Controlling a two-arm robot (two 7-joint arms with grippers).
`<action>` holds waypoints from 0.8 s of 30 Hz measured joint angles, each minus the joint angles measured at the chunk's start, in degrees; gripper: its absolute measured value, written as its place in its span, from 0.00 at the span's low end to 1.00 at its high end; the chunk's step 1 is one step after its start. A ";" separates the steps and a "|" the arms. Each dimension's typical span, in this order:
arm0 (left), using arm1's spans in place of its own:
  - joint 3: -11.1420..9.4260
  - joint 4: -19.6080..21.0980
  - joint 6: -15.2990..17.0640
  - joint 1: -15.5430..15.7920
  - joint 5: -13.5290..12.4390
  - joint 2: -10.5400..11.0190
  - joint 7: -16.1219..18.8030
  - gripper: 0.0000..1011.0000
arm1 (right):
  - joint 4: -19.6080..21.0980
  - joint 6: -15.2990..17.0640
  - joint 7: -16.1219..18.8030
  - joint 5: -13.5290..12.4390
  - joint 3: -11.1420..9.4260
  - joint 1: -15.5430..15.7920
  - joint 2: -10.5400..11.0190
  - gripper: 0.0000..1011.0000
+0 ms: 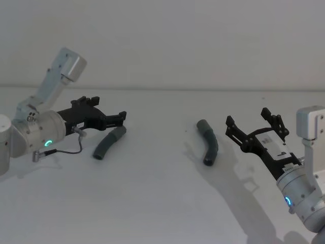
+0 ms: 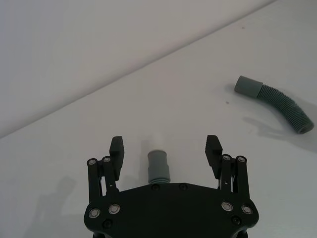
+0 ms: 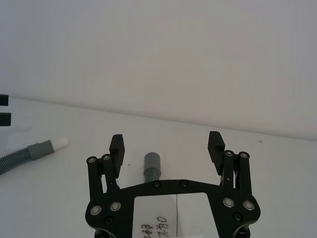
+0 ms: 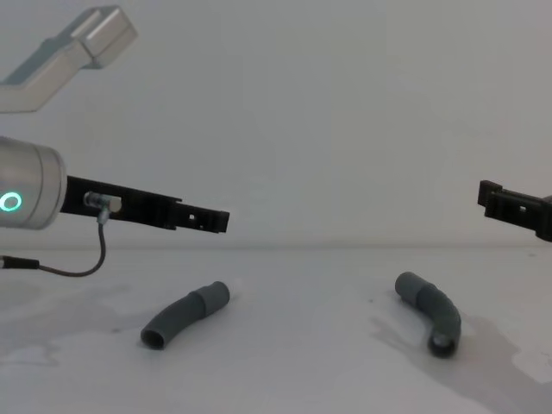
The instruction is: Use both hands to pick up one end of the pipe from the table, align the ends, and insert them.
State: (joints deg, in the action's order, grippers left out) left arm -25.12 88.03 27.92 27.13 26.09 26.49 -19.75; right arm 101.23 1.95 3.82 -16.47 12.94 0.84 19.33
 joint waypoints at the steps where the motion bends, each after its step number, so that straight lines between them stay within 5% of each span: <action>1: -0.29 -0.10 0.00 0.06 -0.41 -0.12 0.24 0.99 | 0.00 0.00 0.00 0.00 0.00 0.00 0.00 0.99; 24: -2.85 -3.97 -1.47 0.92 -4.67 -2.35 2.30 0.99 | 0.00 0.00 0.00 0.00 0.00 0.00 0.00 0.99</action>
State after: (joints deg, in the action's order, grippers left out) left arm -27.98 84.05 26.45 28.05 21.42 24.14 -17.45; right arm 101.23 1.95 3.82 -16.46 12.94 0.84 19.34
